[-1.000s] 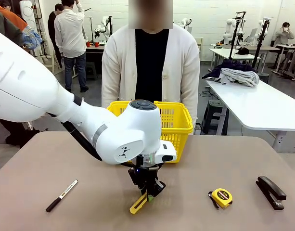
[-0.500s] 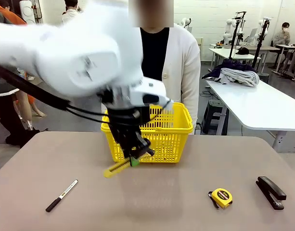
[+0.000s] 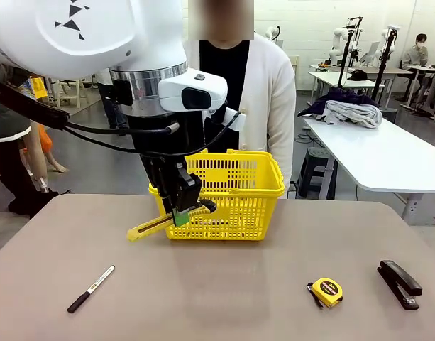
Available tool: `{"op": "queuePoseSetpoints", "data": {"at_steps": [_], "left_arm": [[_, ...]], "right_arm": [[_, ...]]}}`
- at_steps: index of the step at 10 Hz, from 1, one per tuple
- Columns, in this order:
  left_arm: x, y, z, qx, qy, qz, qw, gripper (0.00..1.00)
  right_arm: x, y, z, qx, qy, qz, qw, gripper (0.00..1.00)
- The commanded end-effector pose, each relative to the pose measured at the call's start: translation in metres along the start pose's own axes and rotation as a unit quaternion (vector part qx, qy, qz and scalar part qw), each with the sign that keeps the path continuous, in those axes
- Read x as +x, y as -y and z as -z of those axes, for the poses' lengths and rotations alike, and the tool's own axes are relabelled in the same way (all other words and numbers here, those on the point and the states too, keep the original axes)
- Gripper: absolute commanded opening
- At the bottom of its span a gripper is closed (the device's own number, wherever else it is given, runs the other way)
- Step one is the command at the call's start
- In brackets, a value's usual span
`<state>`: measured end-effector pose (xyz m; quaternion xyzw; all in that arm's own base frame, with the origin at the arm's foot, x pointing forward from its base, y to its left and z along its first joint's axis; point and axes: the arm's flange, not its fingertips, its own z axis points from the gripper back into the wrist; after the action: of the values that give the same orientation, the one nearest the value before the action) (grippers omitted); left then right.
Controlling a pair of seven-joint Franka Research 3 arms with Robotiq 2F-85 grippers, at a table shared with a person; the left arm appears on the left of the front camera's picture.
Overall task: Place the items the person wants into the basket.
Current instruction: Pick up the item the person points to and place it in the Market Basket.
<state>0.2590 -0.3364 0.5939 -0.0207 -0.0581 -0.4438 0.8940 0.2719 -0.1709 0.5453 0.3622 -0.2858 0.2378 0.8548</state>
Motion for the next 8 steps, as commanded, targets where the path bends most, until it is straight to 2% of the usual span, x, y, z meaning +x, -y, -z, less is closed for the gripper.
{"op": "queuePoseSetpoints", "data": {"at_steps": [1,5,6,7,8], "left_arm": [[0.000,0.002,-0.001,0.000,0.001,0.002,1.000,0.11],[0.000,0.002,-0.001,0.000,0.001,0.002,1.000,0.11],[0.001,0.002,0.000,0.001,0.000,0.002,1.000,0.26],[0.014,-0.023,-0.009,0.043,0.040,0.144,0.988,0.26],[0.038,-0.045,-0.018,0.054,0.043,0.221,0.973,0.26]], "right_arm": [[0.001,0.001,0.001,0.009,0.010,-0.007,1.000,1.00],[0.001,0.001,0.001,0.009,0.010,-0.007,1.000,1.00],[0.001,0.001,0.001,0.009,0.010,-0.007,1.000,1.00],[0.001,0.001,0.001,0.009,0.010,-0.007,1.000,1.00],[0.001,0.001,0.001,0.009,0.010,-0.007,1.000,1.00]]}}
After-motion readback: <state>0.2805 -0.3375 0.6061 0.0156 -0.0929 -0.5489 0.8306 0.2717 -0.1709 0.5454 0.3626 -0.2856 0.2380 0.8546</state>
